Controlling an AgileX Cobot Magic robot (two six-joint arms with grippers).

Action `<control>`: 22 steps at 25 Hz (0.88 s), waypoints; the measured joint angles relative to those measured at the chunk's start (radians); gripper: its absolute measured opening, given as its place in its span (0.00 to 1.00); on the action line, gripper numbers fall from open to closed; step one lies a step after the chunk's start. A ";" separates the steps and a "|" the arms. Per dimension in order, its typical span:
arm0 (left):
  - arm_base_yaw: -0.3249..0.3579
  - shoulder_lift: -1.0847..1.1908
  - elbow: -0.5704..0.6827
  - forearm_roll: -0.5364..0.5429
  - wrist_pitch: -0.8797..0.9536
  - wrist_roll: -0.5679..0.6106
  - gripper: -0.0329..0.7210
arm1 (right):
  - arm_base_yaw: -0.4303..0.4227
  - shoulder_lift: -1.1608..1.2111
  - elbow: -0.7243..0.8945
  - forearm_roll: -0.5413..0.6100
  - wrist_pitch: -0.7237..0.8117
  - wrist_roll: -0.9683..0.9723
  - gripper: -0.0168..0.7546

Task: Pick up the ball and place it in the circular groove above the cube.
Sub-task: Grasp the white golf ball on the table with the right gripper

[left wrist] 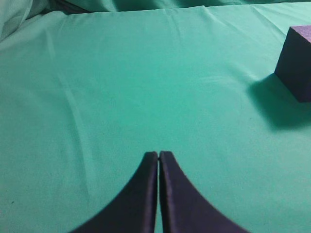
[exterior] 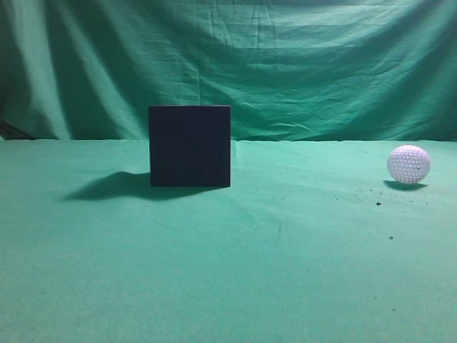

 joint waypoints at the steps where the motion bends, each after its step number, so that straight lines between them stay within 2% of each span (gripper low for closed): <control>1: 0.000 0.000 0.000 0.000 0.000 0.000 0.04 | 0.000 0.000 0.000 0.000 0.000 0.000 0.19; 22: 0.000 0.000 0.000 0.000 0.000 0.000 0.04 | 0.000 0.000 0.000 0.000 0.000 0.000 0.19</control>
